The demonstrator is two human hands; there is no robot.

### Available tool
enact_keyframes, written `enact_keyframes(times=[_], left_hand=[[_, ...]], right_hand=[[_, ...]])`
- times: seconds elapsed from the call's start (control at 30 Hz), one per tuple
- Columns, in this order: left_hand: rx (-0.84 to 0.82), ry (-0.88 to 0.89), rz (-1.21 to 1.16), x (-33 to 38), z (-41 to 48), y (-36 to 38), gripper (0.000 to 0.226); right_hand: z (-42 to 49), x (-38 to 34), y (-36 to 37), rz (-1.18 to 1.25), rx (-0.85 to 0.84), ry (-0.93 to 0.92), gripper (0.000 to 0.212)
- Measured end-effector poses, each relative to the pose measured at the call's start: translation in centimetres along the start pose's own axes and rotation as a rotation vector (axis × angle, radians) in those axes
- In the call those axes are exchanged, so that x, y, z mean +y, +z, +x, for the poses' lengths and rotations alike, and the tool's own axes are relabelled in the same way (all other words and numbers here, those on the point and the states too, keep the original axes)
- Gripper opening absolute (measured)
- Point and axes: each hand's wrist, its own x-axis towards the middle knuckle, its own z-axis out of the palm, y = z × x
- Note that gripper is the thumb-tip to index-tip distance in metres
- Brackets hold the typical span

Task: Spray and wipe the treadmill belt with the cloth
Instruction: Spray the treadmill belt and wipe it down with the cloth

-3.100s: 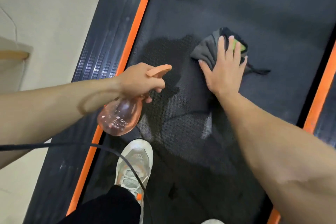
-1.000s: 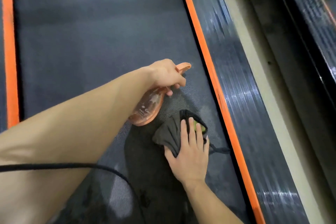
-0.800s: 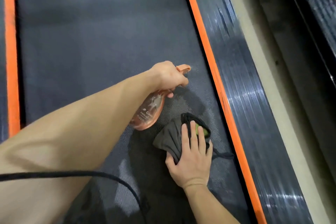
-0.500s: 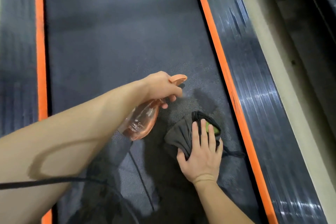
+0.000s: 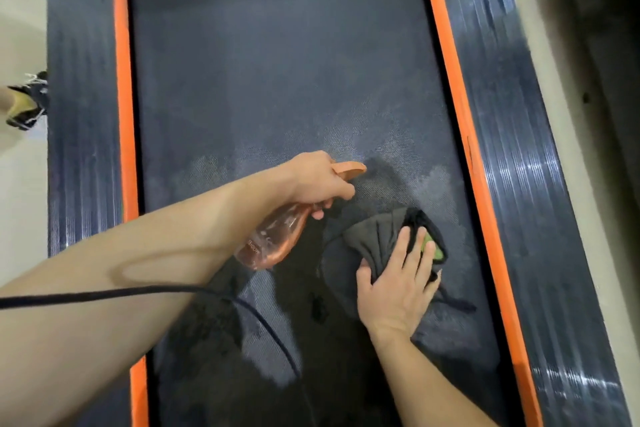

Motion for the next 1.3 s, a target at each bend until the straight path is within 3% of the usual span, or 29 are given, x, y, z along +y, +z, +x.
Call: enact_keyframes(times=[0.13, 0.33, 0.47, 0.6, 0.7, 0.77, 0.83, 0.9, 0.97, 1.0, 1.07, 1.17, 1.3], left_hand=[[-0.009, -0.033, -0.123, -0.7, -0.8, -0.9, 0.026], [0.085, -0.062, 0.096, -3.3, -2.3, -1.2, 0.022], [0.056, -0.066, -0.099, -5.8, -3.0, -1.9, 0.015], [0.119, -0.047, -0.230, -8.3, -3.0, -2.6, 0.016], [0.155, -0.051, -0.311, -9.7, -2.7, -3.3, 0.024], [0.158, -0.060, -0.436, -10.4, -2.4, -3.7, 0.041], [0.169, -0.058, -0.529, -10.4, -2.3, -4.1, 0.038], [0.196, -0.058, -0.573, -10.2, -2.2, -4.6, 0.026], [0.207, -0.049, -0.590, -9.8, -2.0, -5.0, 0.023], [0.203, -0.041, -0.593, -9.6, -1.8, -5.2, 0.028], [0.182, -0.029, -0.597, -9.6, -1.5, -5.3, 0.032], [0.153, -0.030, -0.572, -9.5, -1.8, -5.1, 0.015], [0.107, -0.039, -0.544, -9.3, -3.2, -3.8, 0.026]], right_hand=[[0.2, 0.2, 0.2, 0.005, 0.006, -0.012, 0.090], [-0.1, 0.1, 0.2, 0.011, 0.024, -0.022, 0.087], [1.3, -0.2, -1.0, -0.006, 0.009, -0.197, 0.091], [12.4, -3.3, -3.1, -0.060, -0.003, -0.417, 0.093], [18.3, -7.5, -3.8, -0.039, 0.001, -0.342, 0.083], [16.3, -9.0, -2.8, -0.043, 0.056, -0.309, 0.082], [11.2, -8.4, -1.6, -0.088, 0.065, -0.499, 0.086], [7.5, -6.3, -1.2, -0.146, -0.041, -0.808, 0.091], [9.9, -5.6, -2.1, -0.205, -0.110, -1.000, 0.096], [12.3, -6.1, -2.5, -0.238, -0.108, -0.991, 0.097], [17.2, -8.2, -3.3, -0.217, -0.066, -0.800, 0.093], [19.6, -10.7, -3.5, -0.094, -0.033, -0.493, 0.084], [12.3, -8.1, -2.2, -0.096, -0.023, -0.556, 0.086]])
